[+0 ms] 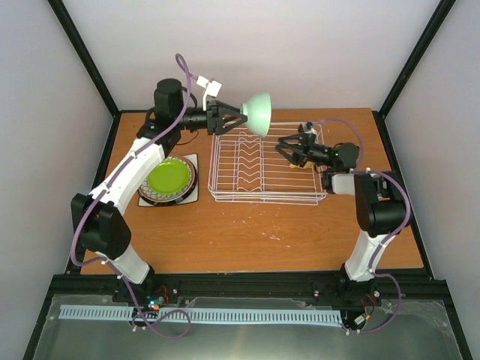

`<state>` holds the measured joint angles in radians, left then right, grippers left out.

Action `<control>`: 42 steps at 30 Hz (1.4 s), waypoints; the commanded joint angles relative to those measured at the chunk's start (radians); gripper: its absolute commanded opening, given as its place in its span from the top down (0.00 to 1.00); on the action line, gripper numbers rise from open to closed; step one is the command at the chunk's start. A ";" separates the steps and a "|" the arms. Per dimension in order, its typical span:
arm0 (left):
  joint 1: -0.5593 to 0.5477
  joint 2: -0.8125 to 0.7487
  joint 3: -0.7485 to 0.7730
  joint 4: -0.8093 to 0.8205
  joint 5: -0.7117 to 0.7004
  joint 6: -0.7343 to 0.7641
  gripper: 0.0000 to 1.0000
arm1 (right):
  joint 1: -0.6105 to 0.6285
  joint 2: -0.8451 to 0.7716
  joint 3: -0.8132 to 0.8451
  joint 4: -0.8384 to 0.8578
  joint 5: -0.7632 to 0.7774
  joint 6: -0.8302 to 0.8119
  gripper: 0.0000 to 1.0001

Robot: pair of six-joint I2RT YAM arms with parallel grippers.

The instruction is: Load the mixed dishes into the dish rack

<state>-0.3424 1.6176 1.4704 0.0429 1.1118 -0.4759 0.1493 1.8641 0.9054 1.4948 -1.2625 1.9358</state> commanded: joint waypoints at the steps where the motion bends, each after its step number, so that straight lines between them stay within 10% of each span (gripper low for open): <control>1: -0.077 0.028 0.244 -0.371 -0.199 0.318 0.99 | -0.113 -0.146 -0.076 -0.155 -0.028 -0.330 0.58; 4: -0.124 0.095 0.340 -0.496 -0.312 0.381 0.99 | -0.172 -0.322 0.034 -1.160 0.057 -1.024 0.57; 5: -0.141 0.116 0.366 -0.531 -0.352 0.401 1.00 | -0.172 -0.363 0.170 -1.633 0.255 -1.360 0.55; 7: -0.184 0.164 0.413 -0.601 -0.448 0.462 0.99 | -0.143 -0.395 0.339 -2.019 0.579 -1.652 0.54; 17: -0.398 0.391 0.538 -0.813 -0.822 0.569 0.99 | -0.155 -0.657 0.296 -2.115 1.084 -1.667 0.54; 42: -0.610 0.654 0.709 -0.932 -1.291 0.622 0.99 | -0.159 -0.646 0.269 -2.119 1.034 -1.724 0.53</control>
<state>-0.9321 2.2742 2.1174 -0.8974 -0.0975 0.1131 -0.0063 1.2118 1.1713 -0.6266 -0.2127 0.2241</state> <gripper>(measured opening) 0.582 0.468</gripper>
